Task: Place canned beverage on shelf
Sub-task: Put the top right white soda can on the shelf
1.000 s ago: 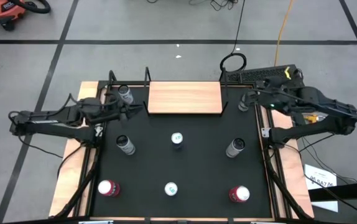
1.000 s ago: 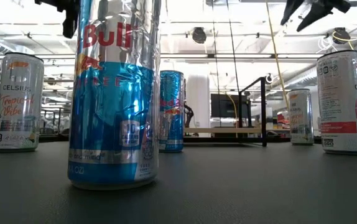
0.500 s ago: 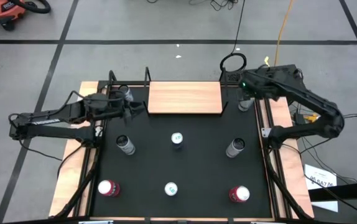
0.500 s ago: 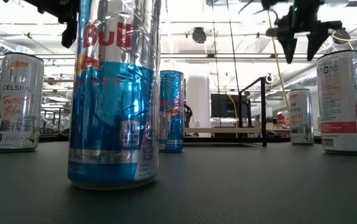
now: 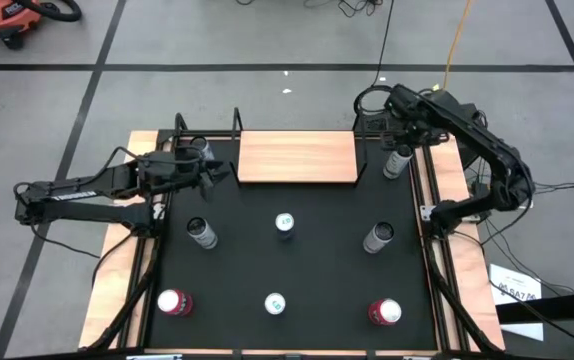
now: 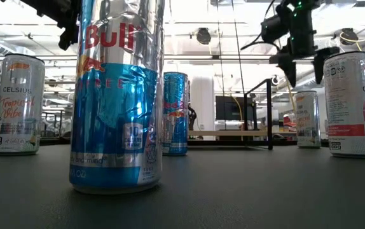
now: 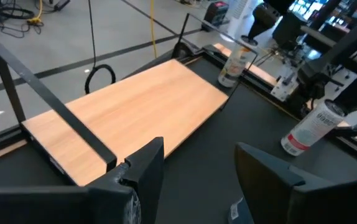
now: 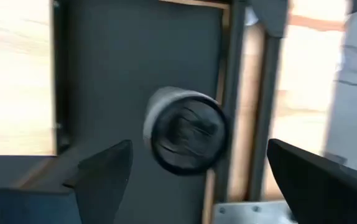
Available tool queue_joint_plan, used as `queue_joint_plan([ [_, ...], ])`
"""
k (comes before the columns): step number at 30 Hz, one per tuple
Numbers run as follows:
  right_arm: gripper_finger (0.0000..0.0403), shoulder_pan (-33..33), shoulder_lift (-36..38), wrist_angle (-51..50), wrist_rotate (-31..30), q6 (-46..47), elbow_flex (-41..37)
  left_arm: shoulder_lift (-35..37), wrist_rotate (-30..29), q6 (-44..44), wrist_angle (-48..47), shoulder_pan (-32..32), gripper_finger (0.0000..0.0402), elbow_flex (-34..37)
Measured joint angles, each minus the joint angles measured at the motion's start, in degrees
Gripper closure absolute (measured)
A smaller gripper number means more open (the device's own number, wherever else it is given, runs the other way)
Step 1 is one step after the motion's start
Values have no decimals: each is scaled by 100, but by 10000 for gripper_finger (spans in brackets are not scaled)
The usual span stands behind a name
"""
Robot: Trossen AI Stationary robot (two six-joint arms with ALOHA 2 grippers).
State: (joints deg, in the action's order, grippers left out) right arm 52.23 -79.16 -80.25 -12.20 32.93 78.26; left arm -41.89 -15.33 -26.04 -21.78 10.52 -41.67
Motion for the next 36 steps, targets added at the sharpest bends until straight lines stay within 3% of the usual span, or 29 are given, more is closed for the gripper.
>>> queue_joint_plan([
  [14, 50, 405, -615, 73, 187, -164, -176, -2, -326, -2, -435, 0, 206, 0],
  [27, 114, 402, -617, 251, 275, -337, -348, -2, -831, 297, -427, 2, 206, 0],
  [36, 145, 391, -552, 390, 473, -595, -733, 0, -852, 256, -428, 2, 206, 0],
])
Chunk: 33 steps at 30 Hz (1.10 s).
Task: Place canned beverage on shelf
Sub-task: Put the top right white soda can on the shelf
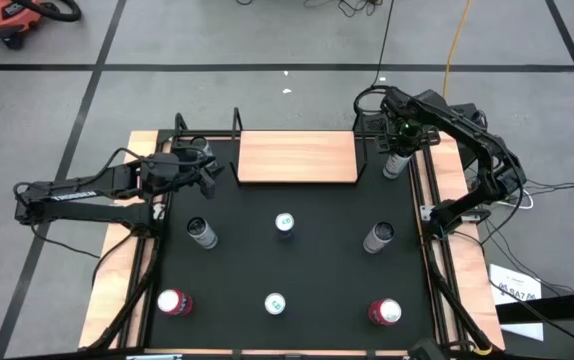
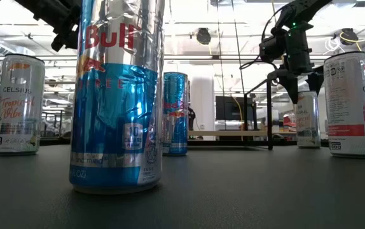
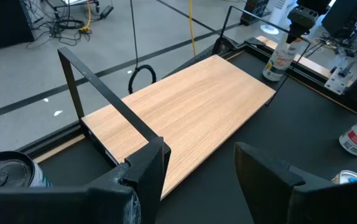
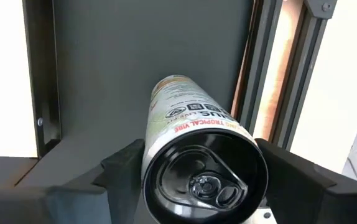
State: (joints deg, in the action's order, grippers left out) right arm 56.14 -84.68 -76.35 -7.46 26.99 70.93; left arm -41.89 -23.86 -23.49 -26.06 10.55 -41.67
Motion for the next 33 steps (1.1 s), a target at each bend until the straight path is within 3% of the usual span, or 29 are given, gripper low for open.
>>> queue_joint_plan([
  [5, 150, -2, 190, -618, 31, -224, 528, 0, -1, -1, 2, 0, 206, 0],
  [11, 150, -9, 290, -1336, -135, -392, 1696, -17, -222, 328, 200, 6, 206, 2],
  [16, 150, -37, 308, -1355, -381, -372, 2823, -104, -147, 337, 595, 109, 206, 4],
  [25, 149, -43, -315, -1371, -442, -549, 4895, -342, 107, 299, 783, 138, 206, 4],
  [33, 149, -428, -1214, -1373, -426, -899, 6026, -517, 109, 283, 874, 138, 206, 4],
])
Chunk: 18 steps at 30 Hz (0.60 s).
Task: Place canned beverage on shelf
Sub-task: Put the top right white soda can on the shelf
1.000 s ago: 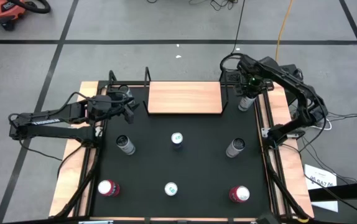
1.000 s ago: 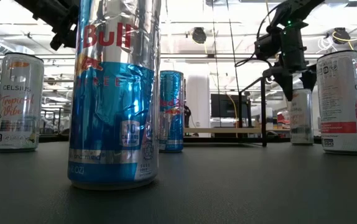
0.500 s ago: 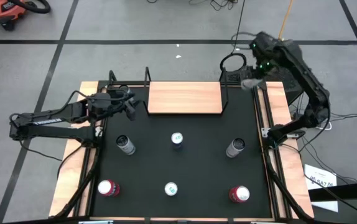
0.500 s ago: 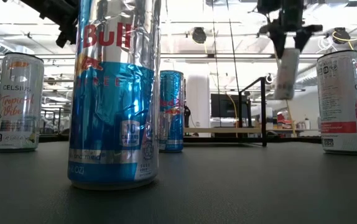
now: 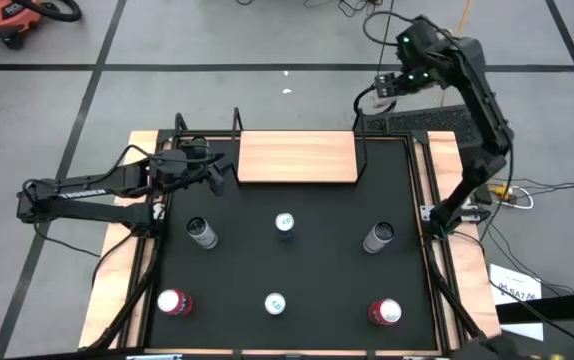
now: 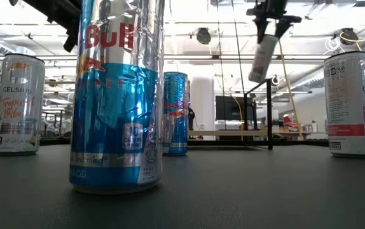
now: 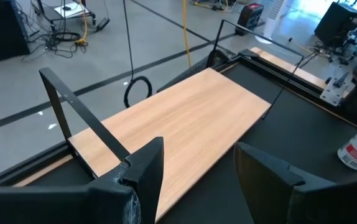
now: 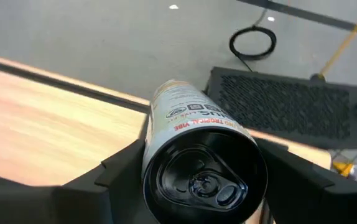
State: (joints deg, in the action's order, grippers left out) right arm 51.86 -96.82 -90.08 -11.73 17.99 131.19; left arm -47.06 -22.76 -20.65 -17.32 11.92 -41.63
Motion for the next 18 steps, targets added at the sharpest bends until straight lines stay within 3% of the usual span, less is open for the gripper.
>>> queue_joint_plan([
  [9, 149, -502, -760, 628, -2, -1006, 344, -10, 22, -152, 24, 0, 206, 0],
  [18, 149, -820, -1534, 434, 0, -1857, 342, -10, 22, -157, 27, 0, 206, 0],
])
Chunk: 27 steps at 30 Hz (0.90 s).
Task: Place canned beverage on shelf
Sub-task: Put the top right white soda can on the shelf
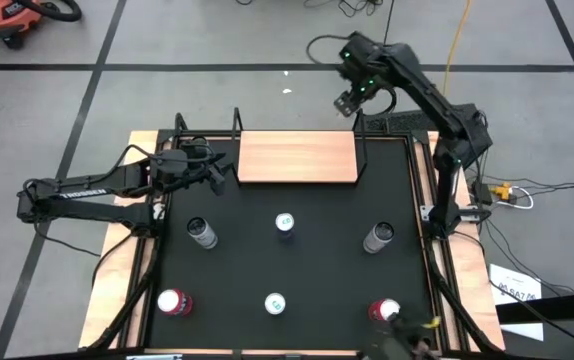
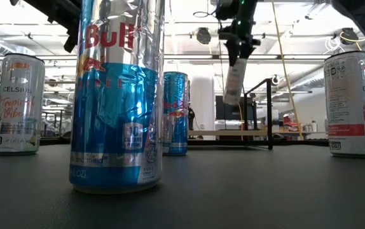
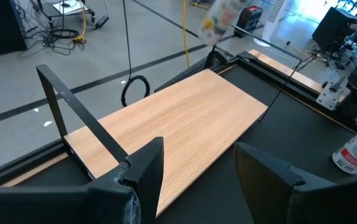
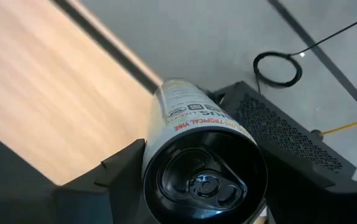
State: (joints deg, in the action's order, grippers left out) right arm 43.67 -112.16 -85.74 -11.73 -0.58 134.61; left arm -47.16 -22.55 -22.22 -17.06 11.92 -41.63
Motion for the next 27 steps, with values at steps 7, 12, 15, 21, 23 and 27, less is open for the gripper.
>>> queue_joint_plan([
  [7, 149, -84, -493, -197, 246, -276, -7, 0, 0, -4, -1, 0, 206, 0],
  [12, 149, -75, -813, -281, 447, -500, -7, 0, 0, -15, -16, 0, 206, 0],
  [15, 149, -61, -971, -351, 451, -560, -7, 0, 0, -15, -20, 0, 206, 0],
  [21, 149, -7, -1058, -289, 766, -623, -7, 0, 0, -13, -49, 2, 206, 0],
  [23, 149, -9, -1058, -281, 771, -661, -7, 0, 0, -11, -83, 2, 206, 0],
  [27, 149, 34, -1058, -293, 898, -763, -8, 0, 0, 7, -194, 1, 206, 0],
])
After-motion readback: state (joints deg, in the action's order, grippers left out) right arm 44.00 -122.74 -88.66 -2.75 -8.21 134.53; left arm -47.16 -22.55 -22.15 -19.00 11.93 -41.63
